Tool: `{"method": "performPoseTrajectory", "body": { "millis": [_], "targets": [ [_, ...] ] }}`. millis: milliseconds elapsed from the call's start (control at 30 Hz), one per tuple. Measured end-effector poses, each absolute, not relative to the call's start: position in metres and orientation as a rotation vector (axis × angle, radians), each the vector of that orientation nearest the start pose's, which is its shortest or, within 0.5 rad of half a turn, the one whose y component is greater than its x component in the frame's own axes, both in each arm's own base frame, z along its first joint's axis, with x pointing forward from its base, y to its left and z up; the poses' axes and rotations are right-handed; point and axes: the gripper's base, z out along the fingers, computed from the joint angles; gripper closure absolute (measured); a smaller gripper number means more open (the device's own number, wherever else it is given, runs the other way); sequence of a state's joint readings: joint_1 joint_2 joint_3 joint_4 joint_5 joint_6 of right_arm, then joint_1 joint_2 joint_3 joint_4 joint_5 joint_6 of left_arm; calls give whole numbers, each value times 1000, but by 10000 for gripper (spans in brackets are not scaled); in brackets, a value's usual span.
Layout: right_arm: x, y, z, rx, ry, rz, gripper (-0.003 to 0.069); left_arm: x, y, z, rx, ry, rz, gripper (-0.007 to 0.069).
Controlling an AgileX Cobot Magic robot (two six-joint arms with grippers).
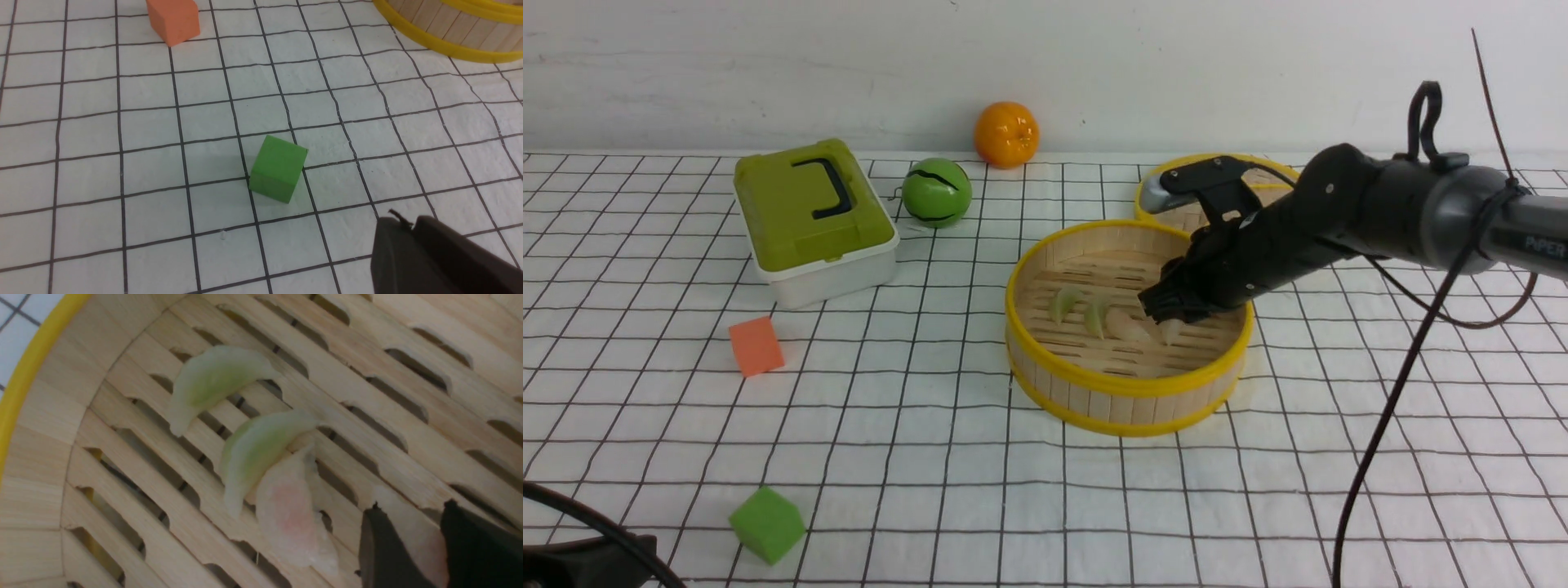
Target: Put the dumplings into the steamer on the table with the white tablecloth.
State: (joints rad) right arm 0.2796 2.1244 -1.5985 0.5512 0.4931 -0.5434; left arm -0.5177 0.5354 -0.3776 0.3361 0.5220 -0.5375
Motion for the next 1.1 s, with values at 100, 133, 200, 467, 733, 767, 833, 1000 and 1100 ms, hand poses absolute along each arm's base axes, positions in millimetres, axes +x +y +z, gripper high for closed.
{"method": "performPoseTrajectory", "body": {
  "millis": [100, 133, 200, 467, 733, 767, 833, 1000, 1100],
  "targets": [
    [448, 153, 193, -486, 2400, 430, 345, 98, -39, 257, 199, 2122, -276, 568],
    [445, 152, 199, -487, 2417, 450, 309, 98, -39, 257, 199, 2122, -276, 568],
    [439, 151, 211, -492, 2434, 481, 281, 98, -39, 257, 199, 2122, -276, 568],
    [376, 109, 371, -514, 2226, 493, 490, 98, -39, 257, 199, 2122, -275, 564],
    [256, 71, 481, -557, 1915, 281, 680, 98, -39, 257, 199, 2122, -275, 552],
    [243, 68, 479, -558, 1911, 262, 680, 98, -39, 257, 199, 2122, -276, 552],
    [228, 65, 468, -550, 1919, 254, 680, 98, -39, 257, 199, 2121, -276, 552],
    [203, 57, 404, -489, 1987, 253, 675, 98, -39, 257, 199, 2121, -276, 545],
    [186, 55, 362, -451, 2062, 301, 673, 98, -39, 257, 199, 2121, -276, 540]
  ]
}}
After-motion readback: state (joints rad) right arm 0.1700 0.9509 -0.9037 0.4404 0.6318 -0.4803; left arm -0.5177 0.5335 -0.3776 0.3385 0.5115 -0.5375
